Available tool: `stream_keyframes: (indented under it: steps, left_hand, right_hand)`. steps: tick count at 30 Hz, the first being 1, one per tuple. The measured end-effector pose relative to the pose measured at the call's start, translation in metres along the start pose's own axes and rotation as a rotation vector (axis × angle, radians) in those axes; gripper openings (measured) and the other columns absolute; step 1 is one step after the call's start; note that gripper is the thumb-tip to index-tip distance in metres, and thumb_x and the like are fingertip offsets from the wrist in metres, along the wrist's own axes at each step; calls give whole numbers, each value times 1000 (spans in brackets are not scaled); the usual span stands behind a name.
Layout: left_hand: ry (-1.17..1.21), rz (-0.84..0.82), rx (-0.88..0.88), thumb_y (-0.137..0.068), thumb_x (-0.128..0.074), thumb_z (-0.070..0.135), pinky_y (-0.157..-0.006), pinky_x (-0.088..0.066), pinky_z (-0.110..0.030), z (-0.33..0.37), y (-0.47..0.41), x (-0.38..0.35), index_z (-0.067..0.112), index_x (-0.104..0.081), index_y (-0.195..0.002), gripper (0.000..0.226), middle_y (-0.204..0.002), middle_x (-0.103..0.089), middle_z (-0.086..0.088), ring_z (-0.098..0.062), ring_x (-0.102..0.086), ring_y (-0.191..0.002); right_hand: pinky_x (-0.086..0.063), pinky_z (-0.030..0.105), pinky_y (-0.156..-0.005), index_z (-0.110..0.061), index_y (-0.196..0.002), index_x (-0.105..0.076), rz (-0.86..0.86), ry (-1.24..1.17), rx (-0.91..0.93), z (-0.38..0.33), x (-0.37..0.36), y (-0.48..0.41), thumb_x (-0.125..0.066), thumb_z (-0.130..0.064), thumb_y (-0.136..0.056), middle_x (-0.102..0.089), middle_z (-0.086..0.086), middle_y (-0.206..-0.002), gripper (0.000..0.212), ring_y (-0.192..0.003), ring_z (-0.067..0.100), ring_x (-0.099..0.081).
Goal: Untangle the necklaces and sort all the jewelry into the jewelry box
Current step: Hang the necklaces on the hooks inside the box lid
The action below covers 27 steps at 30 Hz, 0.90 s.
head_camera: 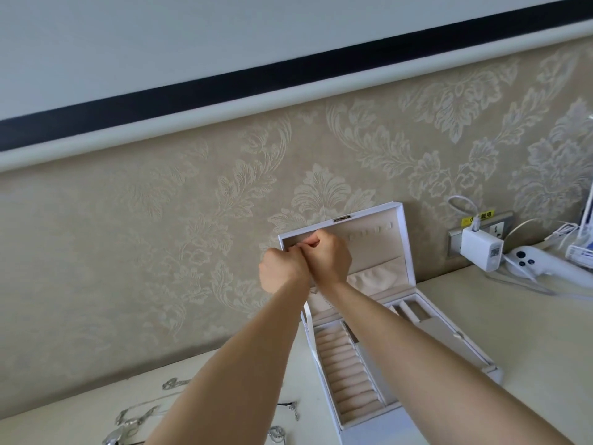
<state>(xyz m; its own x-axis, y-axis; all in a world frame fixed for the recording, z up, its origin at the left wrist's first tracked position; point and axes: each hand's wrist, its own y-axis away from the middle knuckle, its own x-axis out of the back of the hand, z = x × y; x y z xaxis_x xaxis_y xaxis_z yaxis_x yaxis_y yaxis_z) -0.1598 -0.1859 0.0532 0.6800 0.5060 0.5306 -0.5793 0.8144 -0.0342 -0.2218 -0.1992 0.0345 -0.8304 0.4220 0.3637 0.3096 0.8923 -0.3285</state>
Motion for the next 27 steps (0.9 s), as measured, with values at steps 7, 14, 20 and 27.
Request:
stream_keyframes:
  steps: [7, 14, 20, 27]
  left_hand:
    - [167, -79, 104, -81, -63, 28, -59, -40, -28, -10, 0, 2, 2, -60, -92, 28, -85, -62, -12, -30, -58, -75]
    - [264, -148, 209, -72, -75, 29, -47, -33, -24, -17, 4, 4, 3, -59, -85, 34, -65, -52, -6, -20, -45, -52]
    - [8, -111, -158, -94, -49, 34, -59, -45, -29, -36, 17, 8, 9, -70, -77, 36, -73, -71, -7, -26, -63, -69]
    - [-238, -181, -425, -95, -36, 19, -75, -48, -36, -70, 31, 4, 29, -56, -125, 37, -96, -70, -10, -32, -61, -94]
  right_hand:
    - [-46, 28, -73, -16, -83, -70, -29, -32, -103, 3, 1, -6, -67, -20, -80, -72, -1, -90, 6, -90, 20, -64]
    - [-47, 32, -76, -16, -80, -65, -28, -128, -166, 19, -6, 4, -71, -23, -80, -70, -2, -90, 9, -90, 20, -62]
    - [-51, 29, -77, -17, -79, -67, -193, -443, -245, 43, 3, 24, -69, -2, -78, -68, -2, -76, 15, -77, 17, -64]
    - [-49, 25, -71, -15, -96, -63, -321, -503, -283, 40, 5, 34, -56, 4, -81, -67, 7, -86, 26, -78, 17, -60]
